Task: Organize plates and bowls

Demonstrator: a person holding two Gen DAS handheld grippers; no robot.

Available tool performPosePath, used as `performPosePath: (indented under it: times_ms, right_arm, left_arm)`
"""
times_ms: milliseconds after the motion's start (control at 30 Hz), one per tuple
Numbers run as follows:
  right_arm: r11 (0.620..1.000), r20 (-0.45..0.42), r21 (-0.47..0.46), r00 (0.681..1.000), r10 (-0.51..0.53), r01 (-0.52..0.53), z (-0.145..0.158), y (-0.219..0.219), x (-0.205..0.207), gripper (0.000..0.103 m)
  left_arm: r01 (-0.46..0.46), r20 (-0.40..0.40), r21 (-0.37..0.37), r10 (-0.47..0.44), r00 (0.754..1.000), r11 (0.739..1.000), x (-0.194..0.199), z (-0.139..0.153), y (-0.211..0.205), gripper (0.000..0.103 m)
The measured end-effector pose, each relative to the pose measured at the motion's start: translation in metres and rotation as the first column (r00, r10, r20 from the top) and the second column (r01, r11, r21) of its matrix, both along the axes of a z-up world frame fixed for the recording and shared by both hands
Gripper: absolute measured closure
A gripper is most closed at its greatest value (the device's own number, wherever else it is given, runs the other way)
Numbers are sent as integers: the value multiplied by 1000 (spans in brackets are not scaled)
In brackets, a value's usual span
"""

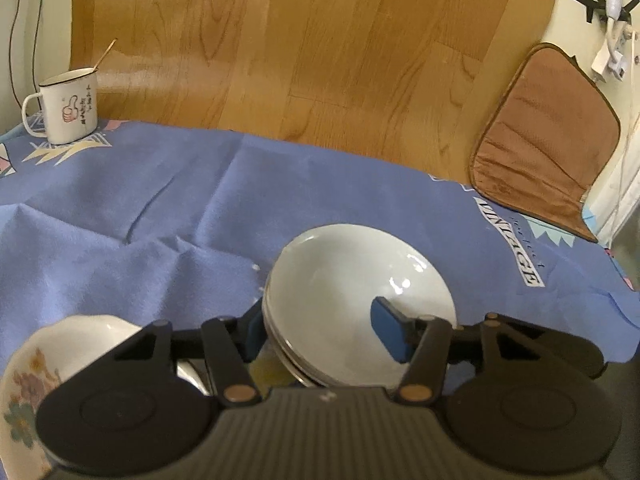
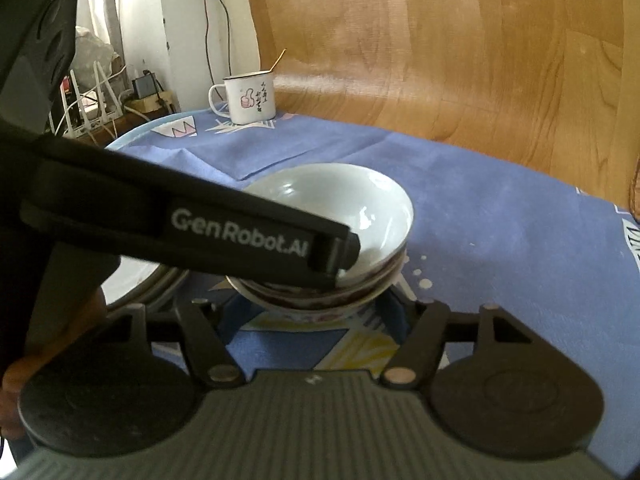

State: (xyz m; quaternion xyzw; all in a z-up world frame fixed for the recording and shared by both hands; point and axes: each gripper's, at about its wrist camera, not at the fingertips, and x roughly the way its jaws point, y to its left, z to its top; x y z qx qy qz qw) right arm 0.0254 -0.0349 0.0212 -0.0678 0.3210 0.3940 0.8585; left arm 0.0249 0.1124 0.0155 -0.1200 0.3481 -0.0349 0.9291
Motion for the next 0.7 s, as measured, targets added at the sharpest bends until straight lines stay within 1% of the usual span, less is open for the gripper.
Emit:
performPosePath:
  times_ms: [100,233,333,400,600,667,700]
  right_arm:
    - [1000,-1,-4,1000,-22,22,2,-3,-5,32]
    - [999,-17,1,999,-51,51,2,-16,-6,32]
    - [996,-40,16,995,-86,87,4,-31,-12,32]
    - [994,-39,19,993,-109,110,5,-41,-17,32]
    - [988,-37,21,988,-151,151,6,-58,-26,32]
    - [988,-32,24,987,-155,156,5,-62,-29,32]
    - [988,-32,27,988,-153,154,4,-63,-30,32]
  left_arm:
    - [14,1,-2,-14,1000,1000,-1,0,-7,49]
    - [57,9,-15,-56,998,998,-5,-1,-23,49]
    - [92,-1,-58,-92,996,994,-6,-5,-35,49]
    - [112,-5,-77,-113,994,991,-6,-9,-41,49]
    - [139,-12,-80,-140,990,987,-10,-10,-56,49]
    - [142,-17,-83,-144,989,986,-10,-11,-56,47]
    - [144,-19,-91,-146,989,985,-10,-11,-56,44]
